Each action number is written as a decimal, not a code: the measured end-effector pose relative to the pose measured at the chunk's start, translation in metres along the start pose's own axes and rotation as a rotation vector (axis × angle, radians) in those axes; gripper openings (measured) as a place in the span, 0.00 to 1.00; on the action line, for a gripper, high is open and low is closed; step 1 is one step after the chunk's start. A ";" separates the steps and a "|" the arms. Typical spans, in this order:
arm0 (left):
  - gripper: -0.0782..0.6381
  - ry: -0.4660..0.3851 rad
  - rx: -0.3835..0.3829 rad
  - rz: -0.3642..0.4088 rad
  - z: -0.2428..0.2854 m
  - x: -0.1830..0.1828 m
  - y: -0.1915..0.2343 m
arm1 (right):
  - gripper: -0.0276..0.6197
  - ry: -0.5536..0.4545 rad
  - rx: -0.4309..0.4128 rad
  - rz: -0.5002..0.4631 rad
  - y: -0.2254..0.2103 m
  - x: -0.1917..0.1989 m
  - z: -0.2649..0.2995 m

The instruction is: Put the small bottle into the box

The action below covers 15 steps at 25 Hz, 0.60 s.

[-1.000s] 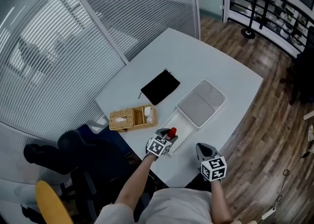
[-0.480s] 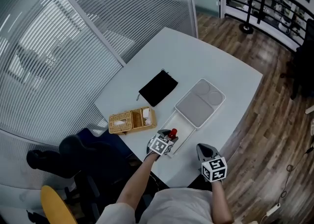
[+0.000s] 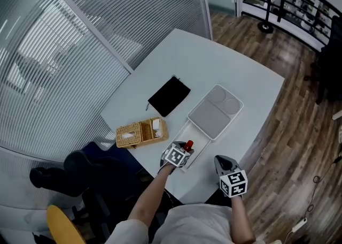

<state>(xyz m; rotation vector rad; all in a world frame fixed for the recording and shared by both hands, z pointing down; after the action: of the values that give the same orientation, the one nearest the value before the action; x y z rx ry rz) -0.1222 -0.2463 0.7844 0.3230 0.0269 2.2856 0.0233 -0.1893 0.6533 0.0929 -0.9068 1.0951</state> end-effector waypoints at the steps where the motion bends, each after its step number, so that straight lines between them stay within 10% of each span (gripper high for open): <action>1: 0.44 0.001 0.003 -0.003 0.002 -0.002 0.000 | 0.05 0.003 0.002 -0.001 -0.002 0.000 0.000; 15: 0.44 0.036 0.002 -0.024 0.015 -0.006 0.000 | 0.05 0.015 0.019 -0.022 -0.005 -0.003 -0.006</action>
<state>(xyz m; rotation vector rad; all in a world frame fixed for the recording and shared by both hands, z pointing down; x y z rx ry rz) -0.1149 -0.2521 0.7981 0.2812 0.0517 2.2676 0.0299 -0.1911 0.6490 0.1105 -0.8804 1.0827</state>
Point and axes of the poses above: the fingertips, and each gripper's own axes: z forward along the fingers, y to its left, x out of its underside, the point moved 1 cm from there along -z, backward along the fingers, and after that the axes turned 14 degrees about y, right-handed, at the moved point
